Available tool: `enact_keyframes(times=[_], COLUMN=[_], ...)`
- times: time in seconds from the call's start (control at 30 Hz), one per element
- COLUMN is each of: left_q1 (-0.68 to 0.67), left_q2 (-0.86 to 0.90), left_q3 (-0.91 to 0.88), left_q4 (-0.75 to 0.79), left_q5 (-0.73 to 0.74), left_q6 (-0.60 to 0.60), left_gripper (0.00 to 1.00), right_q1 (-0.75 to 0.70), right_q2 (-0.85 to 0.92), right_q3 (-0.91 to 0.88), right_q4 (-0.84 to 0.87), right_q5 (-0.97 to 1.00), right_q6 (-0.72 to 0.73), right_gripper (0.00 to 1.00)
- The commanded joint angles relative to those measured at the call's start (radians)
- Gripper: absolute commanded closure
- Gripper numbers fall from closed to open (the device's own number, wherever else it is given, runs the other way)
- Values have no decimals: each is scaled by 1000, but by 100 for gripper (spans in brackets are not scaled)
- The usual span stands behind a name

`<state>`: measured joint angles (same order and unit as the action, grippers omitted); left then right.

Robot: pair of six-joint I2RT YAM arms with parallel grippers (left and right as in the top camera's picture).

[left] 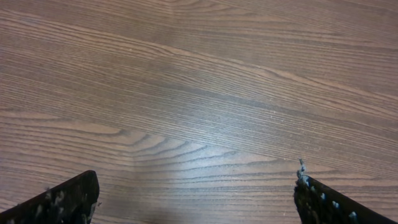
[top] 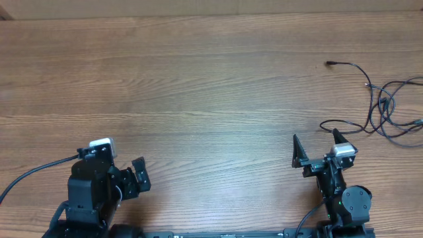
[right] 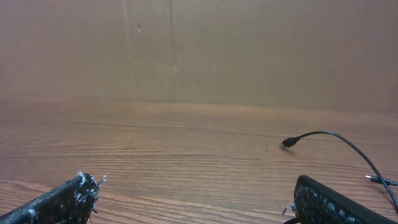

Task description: Untangle cables

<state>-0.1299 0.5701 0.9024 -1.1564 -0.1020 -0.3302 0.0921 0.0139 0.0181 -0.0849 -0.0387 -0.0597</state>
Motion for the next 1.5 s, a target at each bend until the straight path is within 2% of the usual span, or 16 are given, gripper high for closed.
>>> enact_keyframes(times=[0.0, 1.2, 1.33, 1.47], left_q1=[5, 10, 31, 59], left_q2=[-6, -27, -100, -216], left_q3=[-3, -7, -87, -272], left_q4=[1, -1, 122, 354], left_q5=[-10, -13, -6, 49], left_q6=[13, 21, 63, 106], left_gripper=[0, 0, 0, 0], right_q1=[-2, -2, -2, -2], right_q2=[-11, -11, -11, -11], right_q3=[-10, -10, -10, -10], right_q4=[4, 4, 4, 4], right_q5=[-8, -8, -8, -8], right_q6=[-9, -9, -9, -9], right_gripper=[0, 0, 0, 0])
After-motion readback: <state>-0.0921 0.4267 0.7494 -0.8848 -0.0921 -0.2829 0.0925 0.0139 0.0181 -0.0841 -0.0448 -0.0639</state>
